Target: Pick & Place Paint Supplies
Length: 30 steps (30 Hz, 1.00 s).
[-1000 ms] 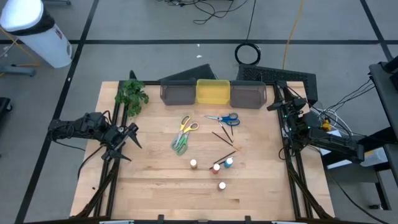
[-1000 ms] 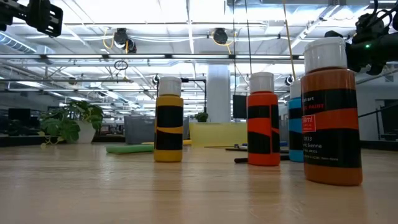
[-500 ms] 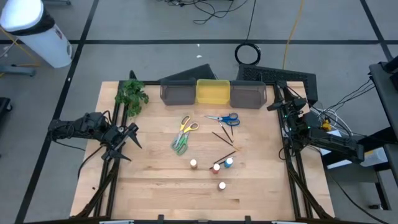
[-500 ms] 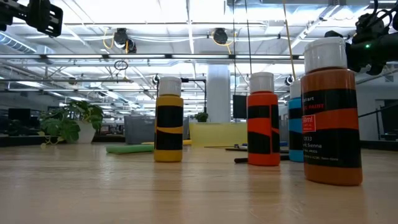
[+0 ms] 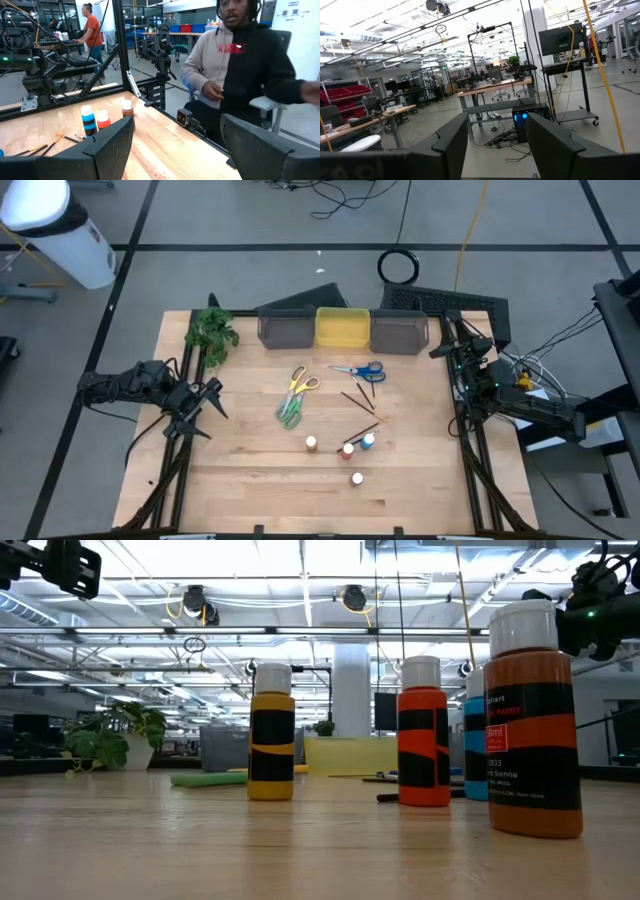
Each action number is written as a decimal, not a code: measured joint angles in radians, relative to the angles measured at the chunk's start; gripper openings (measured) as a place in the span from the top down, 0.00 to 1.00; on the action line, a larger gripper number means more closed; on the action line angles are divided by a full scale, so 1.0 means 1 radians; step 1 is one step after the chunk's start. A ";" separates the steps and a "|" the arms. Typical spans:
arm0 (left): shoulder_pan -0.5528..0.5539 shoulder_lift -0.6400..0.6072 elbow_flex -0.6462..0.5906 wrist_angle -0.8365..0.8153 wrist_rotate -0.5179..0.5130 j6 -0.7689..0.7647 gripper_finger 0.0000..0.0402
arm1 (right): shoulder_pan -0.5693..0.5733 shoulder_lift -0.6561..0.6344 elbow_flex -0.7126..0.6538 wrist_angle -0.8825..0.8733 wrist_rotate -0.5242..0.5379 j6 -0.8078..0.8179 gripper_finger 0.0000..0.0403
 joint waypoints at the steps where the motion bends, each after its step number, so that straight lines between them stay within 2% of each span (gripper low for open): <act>1: 0.000 0.000 0.000 0.000 0.000 0.000 0.24 | 0.000 0.000 0.000 0.000 0.000 0.000 0.54; 12: 0.000 0.000 0.000 0.002 0.026 0.012 0.24 | 0.000 0.000 0.000 0.000 0.000 0.000 0.54; 15: 0.000 0.000 0.000 0.053 0.025 0.114 0.24 | 0.000 0.000 0.000 -0.001 0.000 0.000 0.54; 21: 0.000 0.000 0.001 0.128 0.009 0.162 0.24 | 0.000 0.000 0.000 0.000 0.000 0.000 0.54; 30: 0.000 0.000 0.000 0.326 -0.065 0.101 0.24 | 0.000 0.000 0.000 0.000 0.000 0.000 0.54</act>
